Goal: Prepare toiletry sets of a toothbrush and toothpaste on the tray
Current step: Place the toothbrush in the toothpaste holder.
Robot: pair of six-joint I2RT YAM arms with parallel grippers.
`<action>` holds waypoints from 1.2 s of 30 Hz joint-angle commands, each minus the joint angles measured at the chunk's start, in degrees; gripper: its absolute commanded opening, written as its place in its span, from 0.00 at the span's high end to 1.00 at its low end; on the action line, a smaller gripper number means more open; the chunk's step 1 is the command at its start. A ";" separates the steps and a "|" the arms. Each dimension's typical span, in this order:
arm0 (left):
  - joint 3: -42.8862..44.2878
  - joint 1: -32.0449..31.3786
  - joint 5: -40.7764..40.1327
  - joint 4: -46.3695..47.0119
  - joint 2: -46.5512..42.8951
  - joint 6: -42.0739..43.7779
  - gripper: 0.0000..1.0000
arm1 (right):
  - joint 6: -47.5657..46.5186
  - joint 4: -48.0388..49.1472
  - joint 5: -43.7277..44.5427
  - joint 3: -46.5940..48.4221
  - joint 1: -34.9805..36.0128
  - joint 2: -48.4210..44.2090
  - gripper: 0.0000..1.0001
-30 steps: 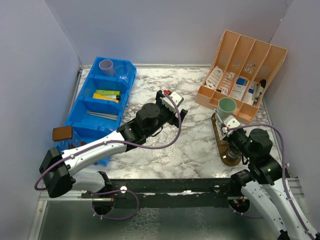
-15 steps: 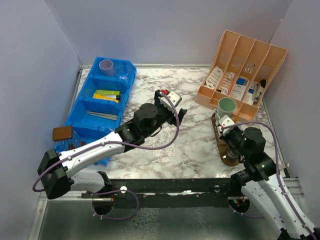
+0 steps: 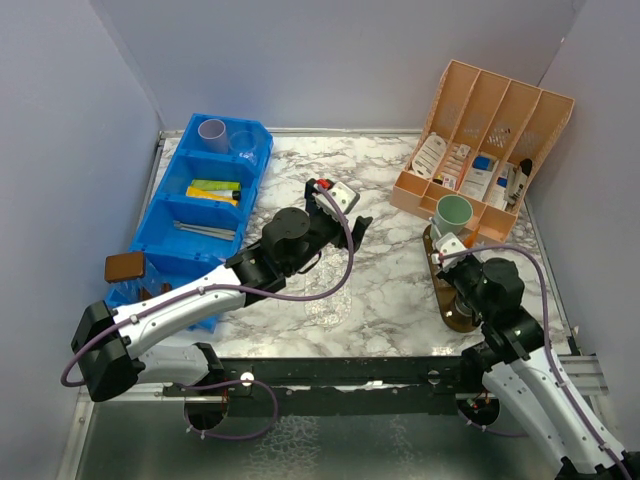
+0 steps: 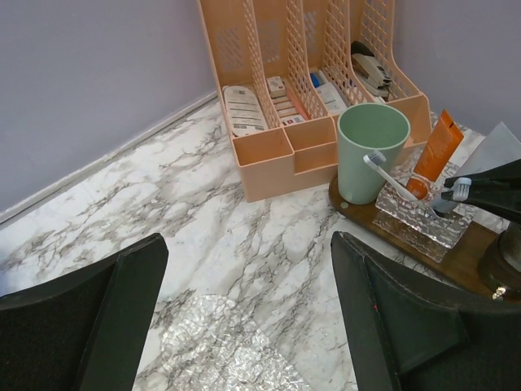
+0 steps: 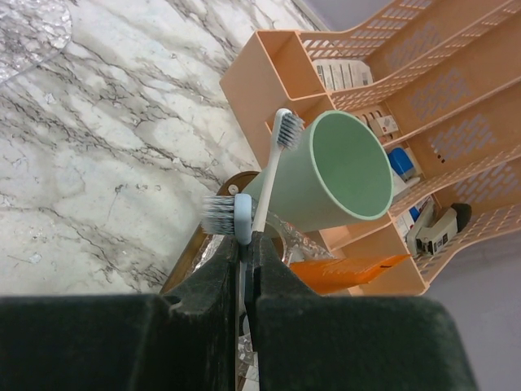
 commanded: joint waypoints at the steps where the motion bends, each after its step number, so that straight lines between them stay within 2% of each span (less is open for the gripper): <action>1: -0.68 0.26 -1.42 2.04 -1.69 -0.15 0.15 | -1.21 1.94 0.98 0.33 -0.12 1.75 0.99; 10: -0.92 0.26 -1.79 2.19 -1.76 -0.15 0.15 | -2.19 1.79 0.73 -0.24 -0.12 2.79 0.99; 17: -1.01 0.25 -2.12 2.28 -1.73 -0.10 0.15 | -3.08 1.21 0.24 -0.24 -0.12 3.69 0.92; 23: -1.21 0.26 -2.27 2.44 -1.91 -0.17 0.15 | -4.36 0.28 -0.72 -0.29 -0.15 4.10 0.90; 31: -1.41 0.27 -2.74 2.71 -2.39 -0.01 0.15 | -5.25 -1.27 -2.07 0.65 -0.13 4.09 0.72; 36: -1.59 0.28 -3.19 2.92 -2.57 0.27 0.15 | -5.34 -2.58 -3.31 1.82 -0.12 3.14 0.66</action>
